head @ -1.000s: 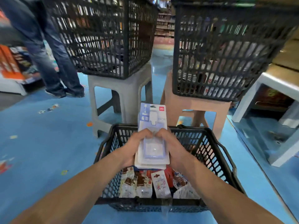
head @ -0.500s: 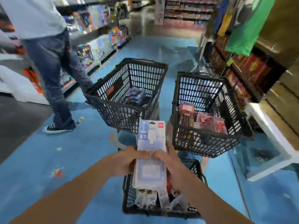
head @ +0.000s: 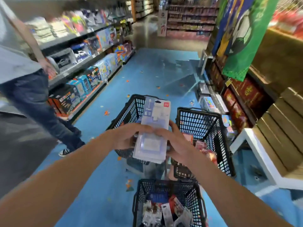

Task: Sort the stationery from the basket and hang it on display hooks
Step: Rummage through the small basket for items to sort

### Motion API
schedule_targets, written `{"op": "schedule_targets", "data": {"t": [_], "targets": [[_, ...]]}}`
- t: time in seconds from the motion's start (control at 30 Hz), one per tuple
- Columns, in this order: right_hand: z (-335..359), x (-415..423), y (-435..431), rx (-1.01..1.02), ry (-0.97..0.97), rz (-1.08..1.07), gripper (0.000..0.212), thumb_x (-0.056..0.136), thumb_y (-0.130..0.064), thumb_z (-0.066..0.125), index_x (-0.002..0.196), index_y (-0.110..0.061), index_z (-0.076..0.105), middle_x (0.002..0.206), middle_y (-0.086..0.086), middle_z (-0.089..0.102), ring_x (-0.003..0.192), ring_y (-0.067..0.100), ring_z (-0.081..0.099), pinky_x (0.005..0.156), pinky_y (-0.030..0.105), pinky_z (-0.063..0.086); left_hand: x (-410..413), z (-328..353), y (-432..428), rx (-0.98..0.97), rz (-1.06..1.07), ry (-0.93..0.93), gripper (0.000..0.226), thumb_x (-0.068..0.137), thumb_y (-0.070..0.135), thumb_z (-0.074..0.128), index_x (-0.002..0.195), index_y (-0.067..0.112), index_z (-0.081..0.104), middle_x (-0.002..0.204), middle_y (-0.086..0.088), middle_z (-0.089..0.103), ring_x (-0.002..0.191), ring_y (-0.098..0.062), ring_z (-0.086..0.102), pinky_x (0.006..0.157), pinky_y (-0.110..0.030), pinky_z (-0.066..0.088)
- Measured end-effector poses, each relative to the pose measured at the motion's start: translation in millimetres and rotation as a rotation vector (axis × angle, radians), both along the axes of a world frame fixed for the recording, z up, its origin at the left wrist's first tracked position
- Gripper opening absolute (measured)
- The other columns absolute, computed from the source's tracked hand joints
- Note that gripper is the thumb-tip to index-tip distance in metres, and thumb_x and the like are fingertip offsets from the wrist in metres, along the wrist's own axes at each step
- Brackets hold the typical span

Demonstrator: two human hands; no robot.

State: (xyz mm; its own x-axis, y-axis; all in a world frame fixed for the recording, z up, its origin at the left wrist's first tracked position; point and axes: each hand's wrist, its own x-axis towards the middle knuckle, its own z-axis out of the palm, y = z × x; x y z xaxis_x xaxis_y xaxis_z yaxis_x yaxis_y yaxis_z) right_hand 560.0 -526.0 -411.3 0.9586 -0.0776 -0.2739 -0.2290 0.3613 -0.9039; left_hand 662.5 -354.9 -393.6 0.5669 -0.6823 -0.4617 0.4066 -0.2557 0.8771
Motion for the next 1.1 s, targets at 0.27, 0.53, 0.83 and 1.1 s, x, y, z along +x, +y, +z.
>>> {"op": "schedule_targets", "data": {"t": [0.27,0.53,0.83,1.1], "targets": [[58.6,75.8,-16.3,-0.121,0.05,-0.006,0.033,0.087,-0.013,0.069,0.119,-0.006,0.069,0.101,0.008,0.071,0.082,0.02,0.069,0.08,0.035,0.051,66.8,52.1,-24.6,-0.039,0.074,-0.099,0.034,0.09,0.018,0.065,0.123,0.01,0.064,0.105,-0.01,0.077,0.092,-0.026,0.075,0.074,-0.034,0.06],[-83.9,226.4,-13.9,-0.009,0.321,-0.237,0.046,0.06,-0.015,0.069,0.105,-0.009,0.076,0.116,0.02,0.073,0.098,0.039,0.069,0.09,0.049,0.054,224.0,-100.2,-53.0,0.166,0.007,0.036,0.051,0.085,0.022,0.072,0.132,0.005,0.064,0.112,-0.017,0.075,0.096,-0.032,0.073,0.08,-0.04,0.06],[-276.3,296.5,1.4,-0.031,0.703,-0.339,0.042,0.059,-0.007,0.07,0.098,0.006,0.075,0.113,0.028,0.071,0.099,0.04,0.071,0.091,0.059,0.055,286.5,-298.7,-56.1,0.343,-0.147,0.34,0.022,0.092,0.015,0.059,0.112,0.007,0.063,0.103,-0.016,0.074,0.096,-0.034,0.071,0.085,-0.043,0.059],[-344.9,294.8,0.9,-0.044,0.868,-0.38,0.043,0.075,0.013,0.059,0.113,-0.003,0.073,0.103,0.019,0.075,0.09,0.038,0.073,0.08,0.052,0.061,282.7,-374.3,-63.6,0.415,-0.208,0.48,0.042,0.066,0.016,0.058,0.108,0.013,0.06,0.1,-0.015,0.07,0.098,-0.034,0.069,0.094,-0.044,0.055]]}}
